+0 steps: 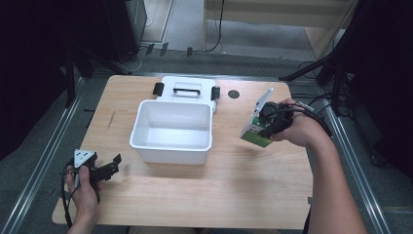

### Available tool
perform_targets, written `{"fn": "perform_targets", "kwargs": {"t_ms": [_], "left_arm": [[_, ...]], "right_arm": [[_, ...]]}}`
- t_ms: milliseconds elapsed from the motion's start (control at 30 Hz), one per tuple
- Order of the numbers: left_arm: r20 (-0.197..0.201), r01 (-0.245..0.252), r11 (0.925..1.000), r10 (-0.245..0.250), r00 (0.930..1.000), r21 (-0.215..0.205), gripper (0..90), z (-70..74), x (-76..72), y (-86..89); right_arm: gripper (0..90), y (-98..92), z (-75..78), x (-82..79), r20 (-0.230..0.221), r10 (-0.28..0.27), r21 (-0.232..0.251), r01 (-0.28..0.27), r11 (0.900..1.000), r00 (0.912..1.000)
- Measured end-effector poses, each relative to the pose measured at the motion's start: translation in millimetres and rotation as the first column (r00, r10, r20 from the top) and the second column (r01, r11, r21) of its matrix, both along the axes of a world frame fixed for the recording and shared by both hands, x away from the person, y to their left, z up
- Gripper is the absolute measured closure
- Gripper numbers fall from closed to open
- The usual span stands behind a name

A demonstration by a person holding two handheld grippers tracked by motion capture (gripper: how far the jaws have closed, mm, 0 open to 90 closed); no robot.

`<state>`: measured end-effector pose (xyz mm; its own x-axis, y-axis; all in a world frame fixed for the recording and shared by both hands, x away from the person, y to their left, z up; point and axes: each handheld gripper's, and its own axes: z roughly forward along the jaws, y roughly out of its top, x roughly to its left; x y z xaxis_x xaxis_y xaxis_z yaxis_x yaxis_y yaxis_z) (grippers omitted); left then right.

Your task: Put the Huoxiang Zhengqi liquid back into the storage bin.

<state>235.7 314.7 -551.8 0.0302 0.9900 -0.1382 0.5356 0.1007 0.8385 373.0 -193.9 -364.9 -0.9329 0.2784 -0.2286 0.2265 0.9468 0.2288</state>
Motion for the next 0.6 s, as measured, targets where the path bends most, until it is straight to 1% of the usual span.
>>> {"fn": "perform_targets", "kwargs": {"t_ms": [67, 133, 167, 200, 333, 367, 400, 500, 567, 600], "left_arm": [[0.0, -0.001, 1.0, 0.001, 1.0, -0.001, 10.5, 0.0, 0.0, 0.1], [-0.002, 0.0, 1.0, 0.0, 1.0, 0.0, 10.5, 0.1, 0.0, 0.1], [-0.002, 0.0, 1.0, 0.0, 1.0, 0.0, 10.5, 0.1, -0.1, 0.2], [-0.002, 0.0, 1.0, 0.0, 1.0, -0.001, 10.5, 0.1, -0.1, 0.2], [-0.002, 0.0, 1.0, 0.0, 1.0, -0.004, 10.5, 0.2, 0.0, 0.3], [-0.002, -0.001, 1.0, 0.001, 1.0, -0.004, 10.5, 0.1, 0.0, 0.2], [-0.002, 0.0, 1.0, 0.0, 1.0, -0.004, 10.6, 0.1, 0.0, 0.3], [-0.002, -0.001, 1.0, 0.001, 1.0, -0.004, 10.5, 0.1, 0.0, 0.4], [-0.004, 0.002, 1.0, -0.002, 1.0, -0.002, 10.6, 0.2, -0.1, 0.7], [-0.004, 0.002, 1.0, -0.002, 1.0, -0.003, 10.5, 0.1, 0.0, 0.7]], "right_arm": [[64.6, 2.2, 4.1, -1.0, -0.002, 0.031, -0.002, -0.031, 1.0, 0.9995], [64.7, 4.5, 9.2, -1.9, 0.002, 0.043, -0.006, -0.043, 0.999, 0.9991], [64.6, 7.1, 14.4, -2.6, 0.007, 0.054, -0.007, -0.054, 0.999, 0.9985], [64.6, 7.1, 14.4, -2.6, 0.007, 0.054, -0.007, -0.054, 0.999, 0.9985], [64.5, 13.1, 24.7, -3.8, 0.012, 0.077, -0.003, -0.077, 0.997, 0.9969], [64.5, 14.7, 27.4, -4.3, 0.012, 0.076, -0.003, -0.076, 0.997, 0.9971], [64.5, 16.1, 29.8, -4.0, 0.014, 0.087, -0.001, -0.087, 0.996, 0.9961], [64.5, 22.3, 39.7, -4.1, 0.01, 0.101, 0.001, -0.101, 0.995, 0.9948], [64.5, 23.9, 41.9, -4.4, 0.008, 0.101, 0.004, -0.101, 0.995, 0.9948], [64.4, 26.0, 44.9, -4.2, 0.007, 0.112, 0.004, -0.112, 0.994, 0.9937]]}}
